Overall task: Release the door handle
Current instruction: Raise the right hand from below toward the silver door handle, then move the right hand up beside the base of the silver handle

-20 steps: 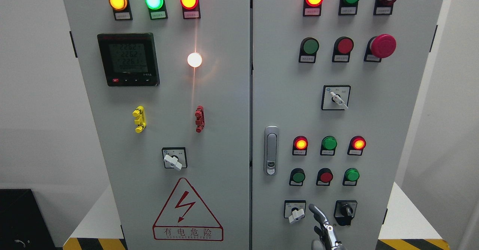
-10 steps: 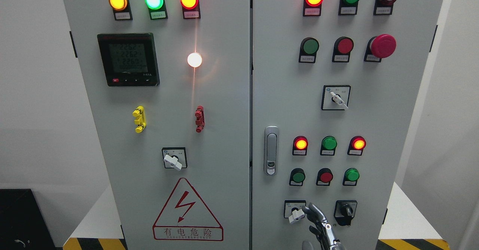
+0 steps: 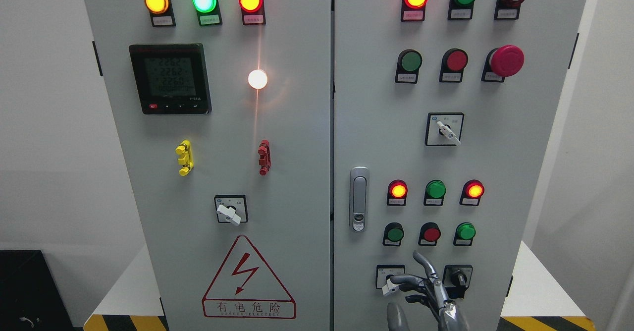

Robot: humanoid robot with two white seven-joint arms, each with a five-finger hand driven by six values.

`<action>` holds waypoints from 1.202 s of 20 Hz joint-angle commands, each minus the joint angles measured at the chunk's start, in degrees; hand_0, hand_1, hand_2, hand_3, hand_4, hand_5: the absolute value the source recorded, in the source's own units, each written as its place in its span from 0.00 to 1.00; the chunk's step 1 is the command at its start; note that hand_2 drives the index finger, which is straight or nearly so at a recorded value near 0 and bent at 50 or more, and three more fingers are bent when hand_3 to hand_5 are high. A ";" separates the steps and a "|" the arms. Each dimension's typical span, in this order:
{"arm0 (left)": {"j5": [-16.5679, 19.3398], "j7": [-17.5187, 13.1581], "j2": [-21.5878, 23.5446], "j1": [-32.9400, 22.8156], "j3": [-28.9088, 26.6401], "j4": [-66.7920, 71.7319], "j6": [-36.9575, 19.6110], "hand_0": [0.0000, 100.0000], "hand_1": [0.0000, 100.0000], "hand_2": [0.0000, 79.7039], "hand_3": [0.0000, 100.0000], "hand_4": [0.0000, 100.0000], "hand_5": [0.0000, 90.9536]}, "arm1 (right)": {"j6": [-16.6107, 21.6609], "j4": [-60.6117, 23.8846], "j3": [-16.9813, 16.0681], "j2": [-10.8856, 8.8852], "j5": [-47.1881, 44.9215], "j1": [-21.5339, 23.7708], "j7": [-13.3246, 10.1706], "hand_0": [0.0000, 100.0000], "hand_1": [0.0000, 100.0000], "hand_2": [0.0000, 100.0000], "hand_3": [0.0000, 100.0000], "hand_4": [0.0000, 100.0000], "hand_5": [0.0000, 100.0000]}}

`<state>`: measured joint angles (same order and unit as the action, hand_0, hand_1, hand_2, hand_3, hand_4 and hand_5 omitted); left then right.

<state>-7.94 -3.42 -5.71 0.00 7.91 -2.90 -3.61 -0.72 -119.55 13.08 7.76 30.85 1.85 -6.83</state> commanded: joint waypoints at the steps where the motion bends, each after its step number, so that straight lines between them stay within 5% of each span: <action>1: -0.05 -0.01 0.00 -1.14 0.00 0.00 0.01 0.12 0.56 0.00 0.00 0.00 0.00 | -0.16 0.37 0.02 -0.02 12.46 -1.76 -0.99 0.52 0.30 0.04 0.87 0.88 0.96; 24: -0.05 -0.01 0.00 -1.14 0.00 0.00 0.01 0.12 0.56 0.00 0.00 0.00 0.00 | -0.69 10.12 1.86 -0.02 42.09 -8.97 -2.04 0.51 0.31 0.00 1.00 1.00 1.00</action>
<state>-7.96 -3.42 -5.71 0.00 7.90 -2.90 -3.61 -1.45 -114.05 14.40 7.75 67.25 -4.60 -9.23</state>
